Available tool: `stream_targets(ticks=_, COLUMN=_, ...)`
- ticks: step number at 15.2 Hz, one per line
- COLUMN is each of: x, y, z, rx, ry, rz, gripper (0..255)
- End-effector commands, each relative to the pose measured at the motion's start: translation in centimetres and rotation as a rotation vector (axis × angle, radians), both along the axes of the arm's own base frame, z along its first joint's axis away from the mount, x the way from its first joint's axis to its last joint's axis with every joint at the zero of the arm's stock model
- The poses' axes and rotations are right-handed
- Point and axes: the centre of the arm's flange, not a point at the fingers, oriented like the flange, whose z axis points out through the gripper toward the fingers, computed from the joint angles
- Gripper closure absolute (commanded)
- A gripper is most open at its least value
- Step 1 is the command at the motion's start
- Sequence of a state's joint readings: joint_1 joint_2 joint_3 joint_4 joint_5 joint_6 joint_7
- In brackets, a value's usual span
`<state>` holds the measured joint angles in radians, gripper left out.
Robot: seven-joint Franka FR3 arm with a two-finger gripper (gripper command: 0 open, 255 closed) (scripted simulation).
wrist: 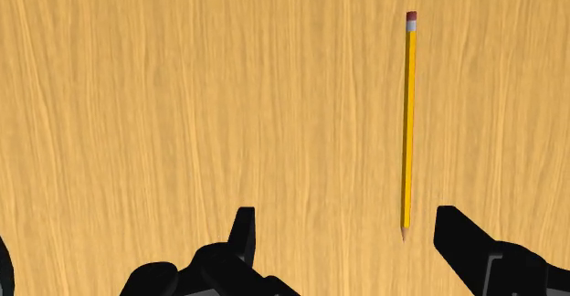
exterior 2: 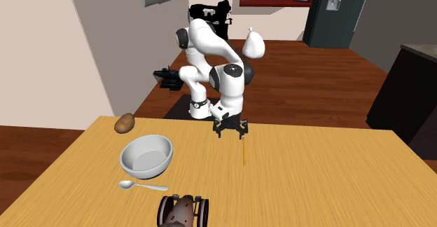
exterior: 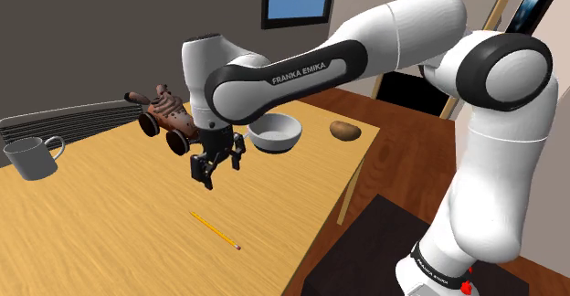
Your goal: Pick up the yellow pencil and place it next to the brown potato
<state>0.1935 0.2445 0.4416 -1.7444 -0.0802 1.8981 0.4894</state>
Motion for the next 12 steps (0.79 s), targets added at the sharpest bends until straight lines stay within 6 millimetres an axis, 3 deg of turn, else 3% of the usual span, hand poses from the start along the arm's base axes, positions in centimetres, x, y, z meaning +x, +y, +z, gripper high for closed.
stream_targets(ticks=1, x=1.2, y=2.1, z=-1.5, rx=-0.008, ry=0.004, rz=0.005, gripper=0)
stream_targets(ticks=8, x=5.0, y=8.9, z=-6.2, rx=-0.033, ry=0.018, rz=0.026, gripper=0)
stream_targets(ticks=12, x=4.8, y=8.8, z=-8.3, rx=-0.033, ry=0.018, rz=0.026, gripper=0)
